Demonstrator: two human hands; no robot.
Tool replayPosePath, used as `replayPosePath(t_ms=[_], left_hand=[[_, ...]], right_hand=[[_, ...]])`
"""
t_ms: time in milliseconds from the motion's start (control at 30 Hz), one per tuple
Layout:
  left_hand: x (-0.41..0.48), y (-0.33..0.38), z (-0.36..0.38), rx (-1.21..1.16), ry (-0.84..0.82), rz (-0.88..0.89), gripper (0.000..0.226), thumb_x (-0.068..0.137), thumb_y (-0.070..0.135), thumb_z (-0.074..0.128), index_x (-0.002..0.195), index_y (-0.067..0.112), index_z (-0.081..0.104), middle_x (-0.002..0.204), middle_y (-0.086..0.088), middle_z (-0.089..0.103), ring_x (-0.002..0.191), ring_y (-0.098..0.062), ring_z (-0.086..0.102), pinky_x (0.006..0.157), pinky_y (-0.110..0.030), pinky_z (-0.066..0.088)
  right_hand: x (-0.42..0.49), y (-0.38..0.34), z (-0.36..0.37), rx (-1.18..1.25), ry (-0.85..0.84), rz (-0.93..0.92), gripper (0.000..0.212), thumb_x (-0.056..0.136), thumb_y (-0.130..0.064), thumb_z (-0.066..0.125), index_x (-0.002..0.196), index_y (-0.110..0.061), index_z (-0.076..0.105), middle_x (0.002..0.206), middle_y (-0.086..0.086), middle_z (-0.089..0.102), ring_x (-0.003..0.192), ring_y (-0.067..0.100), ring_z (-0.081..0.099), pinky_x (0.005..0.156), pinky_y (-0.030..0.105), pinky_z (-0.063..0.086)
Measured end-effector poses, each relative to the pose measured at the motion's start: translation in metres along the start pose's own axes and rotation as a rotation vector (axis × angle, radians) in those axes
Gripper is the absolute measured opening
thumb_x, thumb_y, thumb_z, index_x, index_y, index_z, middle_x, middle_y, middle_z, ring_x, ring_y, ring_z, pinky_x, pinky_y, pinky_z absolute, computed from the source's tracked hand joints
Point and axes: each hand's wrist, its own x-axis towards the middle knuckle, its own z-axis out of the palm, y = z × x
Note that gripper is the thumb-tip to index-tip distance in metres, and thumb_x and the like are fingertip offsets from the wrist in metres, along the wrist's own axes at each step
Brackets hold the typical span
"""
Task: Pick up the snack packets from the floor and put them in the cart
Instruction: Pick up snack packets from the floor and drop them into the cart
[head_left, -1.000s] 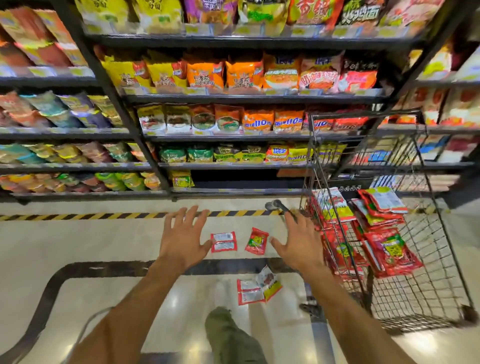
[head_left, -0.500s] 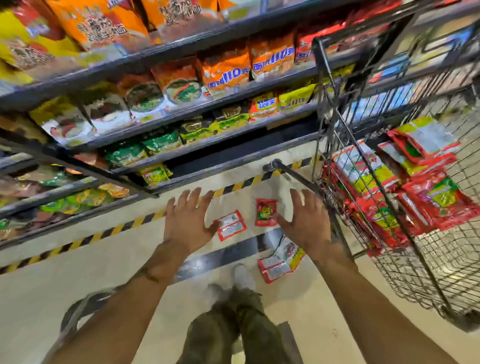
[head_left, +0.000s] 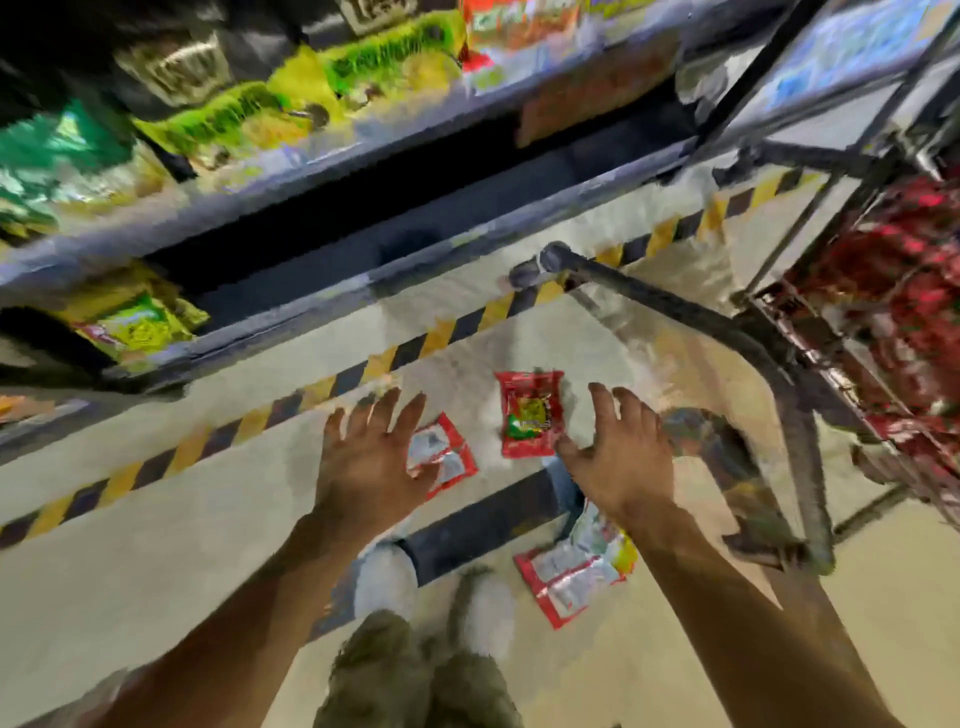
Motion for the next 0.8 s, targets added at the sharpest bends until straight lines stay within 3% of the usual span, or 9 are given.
replayPosePath(t_ms=[100,267,400,500,567,667,733,800], left_hand=[[0.027,-0.017,0.094,-0.025,-0.022,0.028,0.076,0.087,0.068,0.042,0.144,0.021,0.058,0.144,-0.015,0.059,0.129,-0.04,0.058,0.104,-0.062,0.042],[0.067,-0.043,0.23,-0.001,-0.153,-0.018,0.084,0.079,0.074,0.053,0.145,0.022,0.053,0.142,-0.013,0.059,0.129,-0.039,0.056,0.105,-0.061,0.044],[0.078,-0.064,0.297,0.023,-0.184,-0.091,0.092,0.073,0.075,0.063,0.145,0.02,0.049,0.144,-0.012,0.056,0.128,-0.037,0.056,0.103,-0.059,0.044],[0.079,-0.077,0.322,-0.032,-0.214,-0.174,0.089,0.075,0.075,0.069,0.142,0.024,0.044,0.142,-0.006,0.053,0.126,-0.032,0.055,0.1,-0.054,0.047],[0.082,-0.08,0.326,-0.124,-0.222,-0.183,0.081,0.074,0.081,0.063,0.13,0.025,0.05,0.125,-0.002,0.062,0.112,-0.029,0.063,0.093,-0.05,0.051],[0.089,-0.083,0.319,-0.37,-0.342,-0.197,0.057,0.08,0.071,0.068,0.12,0.033,0.054,0.111,0.007,0.068,0.095,-0.015,0.068,0.093,-0.04,0.054],[0.096,-0.084,0.309,-0.487,-0.439,-0.215,0.05,0.082,0.063,0.072,0.122,0.041,0.053,0.115,0.014,0.067,0.091,-0.007,0.066,0.093,-0.034,0.055],[0.105,-0.084,0.298,-0.564,-0.476,-0.237,0.058,0.082,0.055,0.078,0.131,0.039,0.052,0.12,0.016,0.064,0.102,-0.012,0.068,0.096,-0.035,0.053]], right_hand=[[0.053,0.009,0.075,0.031,-0.031,0.02,0.081,0.088,-0.064,0.047,0.156,-0.023,0.029,0.156,0.011,0.035,0.143,0.036,0.033,0.111,0.055,0.041],[0.137,0.021,0.184,0.076,-0.057,0.075,0.085,0.089,-0.061,0.062,0.153,-0.017,0.029,0.147,0.011,0.041,0.137,0.035,0.039,0.107,0.052,0.042],[0.181,0.029,0.241,0.182,-0.034,0.177,0.08,0.087,-0.054,0.07,0.147,-0.016,0.034,0.14,0.012,0.044,0.132,0.036,0.043,0.103,0.053,0.044],[0.195,0.03,0.266,0.288,0.04,0.271,0.08,0.085,-0.045,0.076,0.145,-0.014,0.033,0.138,0.015,0.046,0.13,0.039,0.045,0.101,0.054,0.044],[0.202,0.03,0.277,0.367,0.032,0.344,0.079,0.083,-0.041,0.08,0.142,-0.014,0.035,0.134,0.015,0.049,0.128,0.039,0.047,0.101,0.053,0.045],[0.213,0.032,0.284,0.511,-0.014,0.493,0.077,0.069,-0.047,0.09,0.128,-0.015,0.052,0.124,0.009,0.061,0.119,0.033,0.058,0.102,0.048,0.05],[0.217,0.035,0.284,0.616,-0.096,0.523,0.063,0.067,-0.044,0.092,0.118,-0.016,0.068,0.114,0.005,0.072,0.108,0.028,0.068,0.098,0.04,0.055],[0.21,0.034,0.28,0.734,-0.153,0.509,0.045,0.074,-0.03,0.091,0.112,-0.016,0.071,0.105,0.001,0.074,0.099,0.024,0.071,0.092,0.031,0.054]])
